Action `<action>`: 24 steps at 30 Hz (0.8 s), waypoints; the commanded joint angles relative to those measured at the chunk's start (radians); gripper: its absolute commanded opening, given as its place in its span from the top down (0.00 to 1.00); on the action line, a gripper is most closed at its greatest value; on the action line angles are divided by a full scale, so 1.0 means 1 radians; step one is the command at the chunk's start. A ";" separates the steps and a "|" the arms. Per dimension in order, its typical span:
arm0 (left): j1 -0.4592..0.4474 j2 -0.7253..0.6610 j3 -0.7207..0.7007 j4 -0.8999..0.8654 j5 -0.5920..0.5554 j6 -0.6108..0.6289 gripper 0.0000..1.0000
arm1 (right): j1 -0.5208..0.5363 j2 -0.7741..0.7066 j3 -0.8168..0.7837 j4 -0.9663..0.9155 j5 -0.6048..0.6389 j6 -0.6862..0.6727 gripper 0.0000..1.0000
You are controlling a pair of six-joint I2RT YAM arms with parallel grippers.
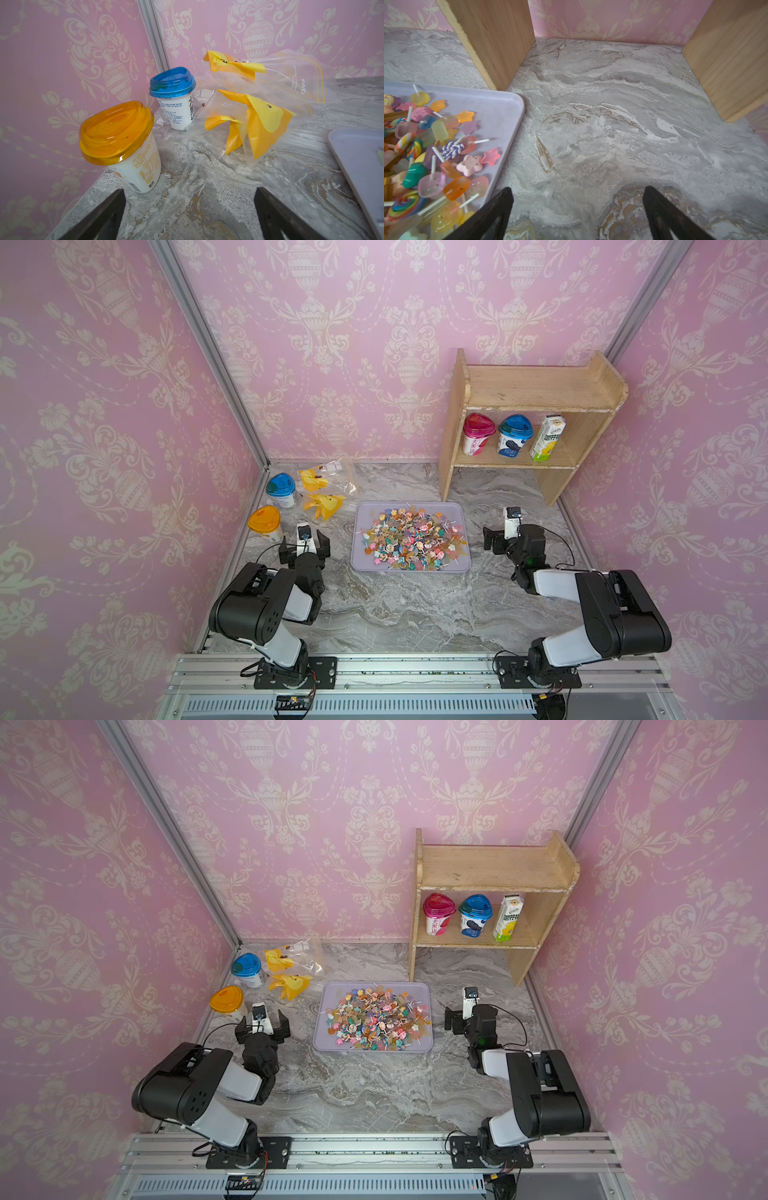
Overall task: Pour candies out of the ziploc bag
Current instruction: Reset both arms
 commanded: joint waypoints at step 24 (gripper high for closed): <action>0.063 0.096 0.063 0.014 0.169 -0.016 0.01 | -0.010 0.005 0.016 0.030 -0.034 0.035 0.00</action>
